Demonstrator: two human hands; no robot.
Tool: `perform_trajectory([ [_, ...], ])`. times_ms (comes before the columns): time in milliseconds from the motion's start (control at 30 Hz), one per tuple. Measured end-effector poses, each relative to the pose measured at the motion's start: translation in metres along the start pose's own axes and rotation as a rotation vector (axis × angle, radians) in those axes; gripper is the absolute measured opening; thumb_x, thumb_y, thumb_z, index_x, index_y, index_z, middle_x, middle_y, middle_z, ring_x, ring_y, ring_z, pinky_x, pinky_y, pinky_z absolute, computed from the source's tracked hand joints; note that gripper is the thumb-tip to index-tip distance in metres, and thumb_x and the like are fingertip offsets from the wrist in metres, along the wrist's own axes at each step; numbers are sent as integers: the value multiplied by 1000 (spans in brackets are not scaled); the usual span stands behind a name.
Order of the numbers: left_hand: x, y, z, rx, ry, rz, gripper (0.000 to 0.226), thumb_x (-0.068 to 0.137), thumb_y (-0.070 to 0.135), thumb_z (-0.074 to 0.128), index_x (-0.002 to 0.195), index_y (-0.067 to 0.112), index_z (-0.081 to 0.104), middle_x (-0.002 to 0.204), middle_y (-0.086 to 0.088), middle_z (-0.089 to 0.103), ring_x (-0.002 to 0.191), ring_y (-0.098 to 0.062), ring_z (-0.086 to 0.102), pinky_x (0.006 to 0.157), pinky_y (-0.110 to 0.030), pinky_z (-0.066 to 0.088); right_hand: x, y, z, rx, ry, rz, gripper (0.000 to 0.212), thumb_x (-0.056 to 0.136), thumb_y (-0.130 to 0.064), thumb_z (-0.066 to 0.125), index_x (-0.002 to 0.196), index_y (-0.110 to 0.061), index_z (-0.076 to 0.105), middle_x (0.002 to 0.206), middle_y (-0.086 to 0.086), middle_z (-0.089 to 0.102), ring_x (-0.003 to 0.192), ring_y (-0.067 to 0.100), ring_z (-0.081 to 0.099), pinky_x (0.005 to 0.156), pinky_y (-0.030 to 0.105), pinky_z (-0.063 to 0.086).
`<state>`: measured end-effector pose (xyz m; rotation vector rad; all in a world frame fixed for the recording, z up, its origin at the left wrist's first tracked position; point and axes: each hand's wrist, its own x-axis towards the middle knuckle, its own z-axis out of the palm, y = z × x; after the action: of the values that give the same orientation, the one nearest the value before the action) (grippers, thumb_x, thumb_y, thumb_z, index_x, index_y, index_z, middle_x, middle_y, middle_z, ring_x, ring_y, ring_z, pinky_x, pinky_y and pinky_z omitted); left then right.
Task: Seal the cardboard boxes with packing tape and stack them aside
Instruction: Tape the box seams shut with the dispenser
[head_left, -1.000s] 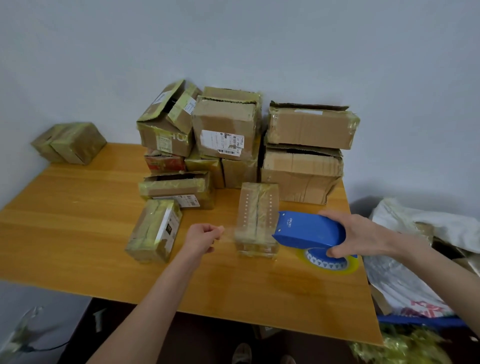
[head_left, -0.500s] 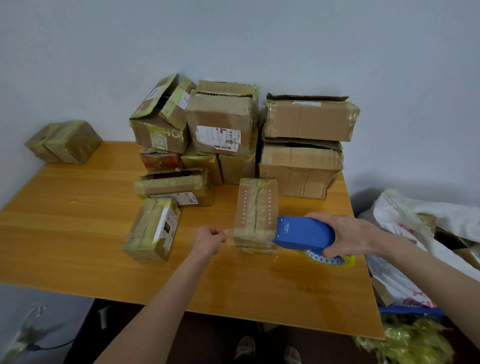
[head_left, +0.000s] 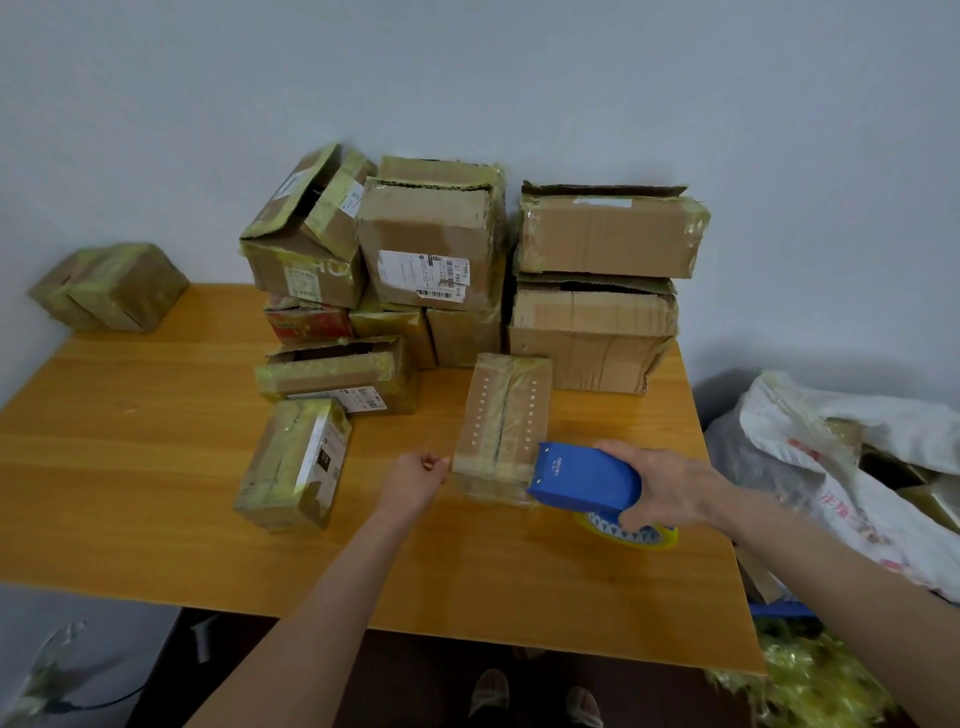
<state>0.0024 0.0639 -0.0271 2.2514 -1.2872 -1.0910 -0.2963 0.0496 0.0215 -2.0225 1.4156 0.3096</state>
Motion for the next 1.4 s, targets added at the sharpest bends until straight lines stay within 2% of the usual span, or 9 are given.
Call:
perform_trajectory([
  [100, -5, -3, -6, 402, 116, 101, 53, 96, 33, 55, 143, 14, 40, 129, -16, 50, 106, -29, 59, 83, -36, 52, -1, 0, 0, 19, 22, -20, 87, 75, -32, 73, 146, -39, 22, 111, -6, 56, 98, 17, 56, 82, 36, 53],
  [200, -23, -2, -3, 399, 331, 557, 39, 94, 18, 56, 133, 10, 54, 129, -10, 54, 108, -24, 60, 82, -23, 44, -1, 3, 3, 15, 62, -34, 91, 75, -46, 74, 148, -39, 21, 120, -8, 55, 105, 16, 54, 87, 36, 51],
  [267, -36, 5, 11, 468, 175, 821, 44, 95, 22, 51, 139, 17, 47, 143, -2, 47, 131, -21, 45, 104, -26, 35, 0, 4, 3, 10, 76, -51, 91, 75, -56, 71, 148, -40, 20, 124, -8, 55, 108, 17, 55, 89, 37, 51],
  [300, -41, 6, 20, 562, 63, 870, 54, 96, 28, 46, 147, 21, 31, 154, 2, 30, 143, -19, 26, 115, -31, 22, 0, 3, 3, 4, 81, -60, 90, 75, -59, 70, 148, -40, 20, 124, -8, 56, 108, 17, 55, 89, 38, 51],
  [367, -41, 2, 36, 776, -54, 842, 70, 99, 36, 41, 150, 28, -6, 157, 8, -8, 146, -15, -11, 119, -36, -8, 0, 2, 3, -12, 90, -72, 87, 75, -60, 68, 147, -41, 21, 124, -8, 56, 108, 17, 55, 88, 38, 51],
  [433, -38, -3, 40, 896, -43, 802, 78, 99, 37, 43, 148, 28, -17, 155, 7, -22, 143, -15, -22, 116, -37, -17, -2, 4, 4, -23, 96, -68, 84, 76, -56, 69, 145, -42, 23, 122, -9, 56, 106, 17, 55, 87, 39, 51],
  [833, -37, -3, 35, 908, -37, 805, 83, 96, 30, 48, 146, 29, -19, 157, 6, -18, 146, -13, -15, 117, -34, -13, -25, 40, -5, 17, 15, 37, 81, 71, -51, 72, 139, -46, 29, 108, -13, 60, 98, 12, 59, 88, 37, 52],
  [1067, -36, -5, 37, 916, -42, 810, 86, 95, 34, 49, 145, 29, -21, 156, 5, -21, 145, -15, -18, 120, -38, -8, 2, 0, 5, -160, -43, 42, 74, 77, -48, 66, 141, -40, 31, 91, -11, 52, 89, 17, 52, 70, 29, 41],
  [1400, -37, -5, 36, 909, -32, 814, 88, 95, 33, 51, 144, 30, -21, 158, 4, -20, 146, -14, -18, 115, -33, -16, 21, -11, -10, -91, -134, 100, 54, 67, -45, 68, 118, -38, 49, 93, -7, 61, 89, 19, 58, 70, 32, 46],
])
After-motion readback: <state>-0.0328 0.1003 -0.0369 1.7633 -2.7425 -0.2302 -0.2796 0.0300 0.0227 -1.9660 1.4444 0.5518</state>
